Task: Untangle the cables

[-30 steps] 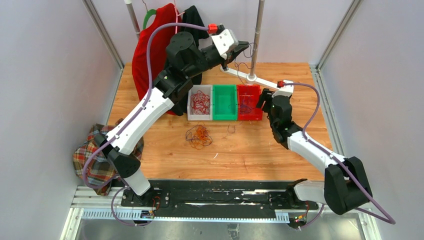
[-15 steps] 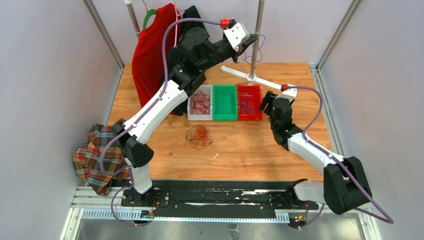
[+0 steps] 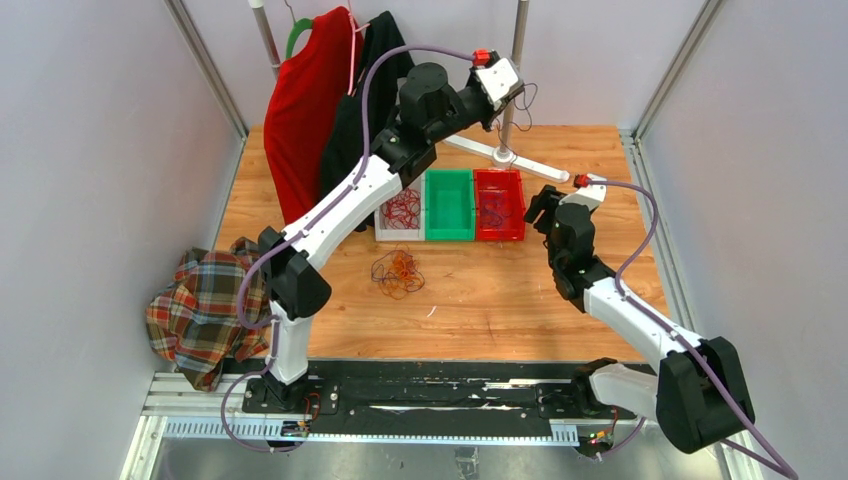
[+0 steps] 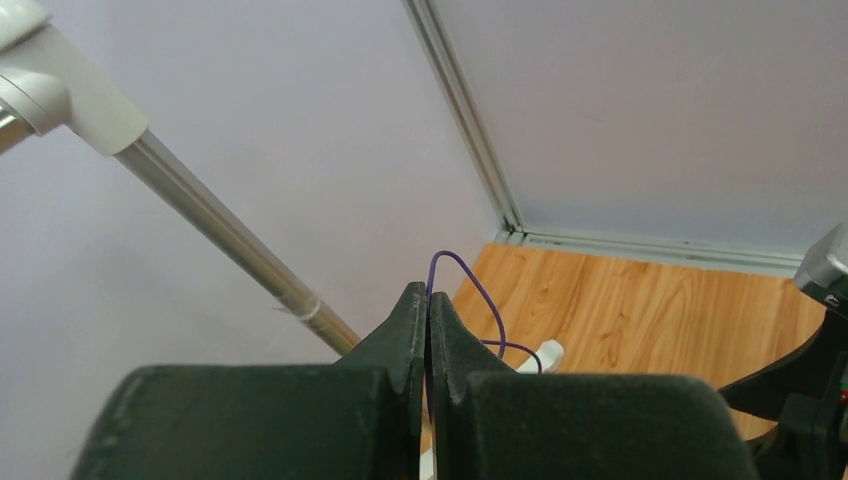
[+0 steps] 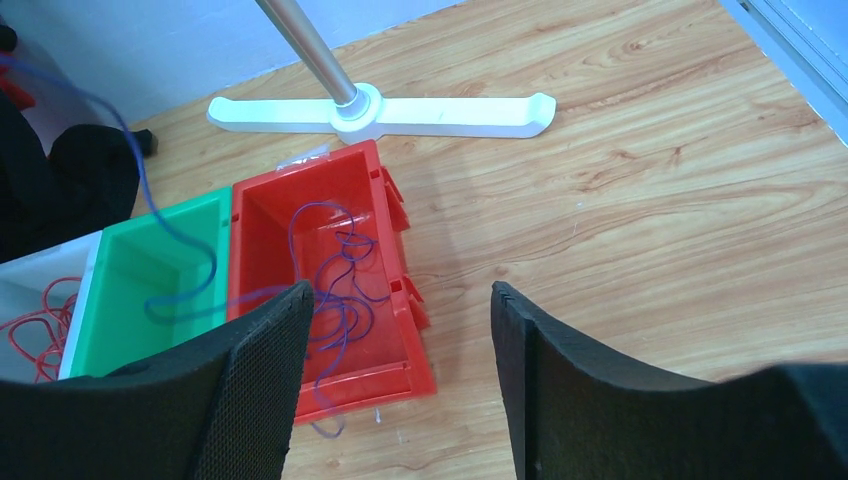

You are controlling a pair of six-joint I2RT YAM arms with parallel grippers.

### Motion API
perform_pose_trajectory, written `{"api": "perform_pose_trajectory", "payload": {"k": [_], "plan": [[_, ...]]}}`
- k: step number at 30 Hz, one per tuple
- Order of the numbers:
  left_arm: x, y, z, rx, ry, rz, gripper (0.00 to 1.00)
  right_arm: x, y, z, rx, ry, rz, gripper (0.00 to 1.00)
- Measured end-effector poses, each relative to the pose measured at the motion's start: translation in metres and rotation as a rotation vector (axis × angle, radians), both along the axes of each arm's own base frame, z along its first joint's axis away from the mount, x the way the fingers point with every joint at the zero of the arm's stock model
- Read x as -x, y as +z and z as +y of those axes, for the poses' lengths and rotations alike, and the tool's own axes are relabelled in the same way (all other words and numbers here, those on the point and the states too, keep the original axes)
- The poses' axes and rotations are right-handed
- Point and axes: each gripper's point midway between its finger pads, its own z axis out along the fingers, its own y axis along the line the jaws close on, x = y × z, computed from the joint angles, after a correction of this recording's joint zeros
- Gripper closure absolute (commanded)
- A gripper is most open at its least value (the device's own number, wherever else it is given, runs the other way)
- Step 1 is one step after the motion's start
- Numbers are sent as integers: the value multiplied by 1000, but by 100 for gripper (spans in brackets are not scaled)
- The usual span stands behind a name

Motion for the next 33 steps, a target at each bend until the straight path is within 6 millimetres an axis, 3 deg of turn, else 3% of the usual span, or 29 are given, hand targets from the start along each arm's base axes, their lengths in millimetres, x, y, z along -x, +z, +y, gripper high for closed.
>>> {"api": "perform_pose_trajectory", "payload": {"k": [5,13,16,22,26,30,33], "plan": [[4,16,2,19,-3,-37,100,1,3,0,-12,-3,-8,36],[6,25,3,27,0,-63,100,0,2,-2,-26,-11,-9,36],[11,45,7,64,-3,-73,100,0,2,-2,-26,-11,-7,36],[38,119,23,211,-29,-145,100,0,1,-4,-25,-16,-3,36],[54,138,23,248,-51,-177,100,0,1,-6,-27,-23,-3,36],[60,147,23,266,-57,-198,100,0,1,-6,-30,-24,-4,36],[65,164,28,304,-55,-250,100,0,1,-6,-31,-25,-4,36]]}}
